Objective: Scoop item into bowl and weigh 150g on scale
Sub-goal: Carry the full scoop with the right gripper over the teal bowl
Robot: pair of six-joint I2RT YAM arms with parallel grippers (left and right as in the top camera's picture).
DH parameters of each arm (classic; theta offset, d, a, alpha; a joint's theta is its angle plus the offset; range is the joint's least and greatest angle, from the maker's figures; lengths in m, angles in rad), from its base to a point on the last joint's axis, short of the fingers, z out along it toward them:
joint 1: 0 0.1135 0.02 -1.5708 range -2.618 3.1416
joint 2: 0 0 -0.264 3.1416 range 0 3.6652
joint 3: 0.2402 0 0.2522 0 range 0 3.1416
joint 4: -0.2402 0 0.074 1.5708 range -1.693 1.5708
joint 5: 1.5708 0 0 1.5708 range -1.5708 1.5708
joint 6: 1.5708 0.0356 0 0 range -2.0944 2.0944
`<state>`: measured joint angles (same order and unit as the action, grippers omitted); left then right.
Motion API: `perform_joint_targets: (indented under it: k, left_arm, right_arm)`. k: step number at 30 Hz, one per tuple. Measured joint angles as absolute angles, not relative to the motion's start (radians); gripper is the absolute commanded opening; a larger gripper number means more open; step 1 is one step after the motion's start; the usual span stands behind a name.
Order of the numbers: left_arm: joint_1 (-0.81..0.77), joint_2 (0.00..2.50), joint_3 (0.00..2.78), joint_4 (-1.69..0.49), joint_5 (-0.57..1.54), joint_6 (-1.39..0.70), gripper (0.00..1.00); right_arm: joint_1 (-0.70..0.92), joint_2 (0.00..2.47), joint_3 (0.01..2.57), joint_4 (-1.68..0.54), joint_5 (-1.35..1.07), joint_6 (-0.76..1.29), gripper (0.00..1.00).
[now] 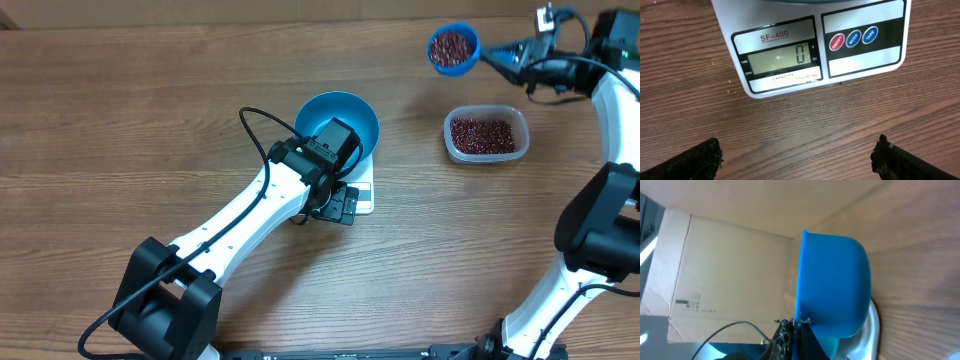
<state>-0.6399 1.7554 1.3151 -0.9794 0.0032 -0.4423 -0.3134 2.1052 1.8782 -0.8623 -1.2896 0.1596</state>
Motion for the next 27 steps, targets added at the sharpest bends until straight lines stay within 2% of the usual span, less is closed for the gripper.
perform_joint_targets:
  k: [10, 27]
  left_arm:
    - [-0.64, 1.755, 1.315, -0.979, 0.003, -0.442, 0.99]
    - [-0.64, 1.755, 1.315, -0.98, 0.003, -0.442, 1.0]
  right_arm:
    - [-0.177, 2.105, 1.96, -0.915, -1.251, 0.168, 0.04]
    - [-0.018, 2.105, 1.96, -1.096, -1.018, -0.052, 0.04]
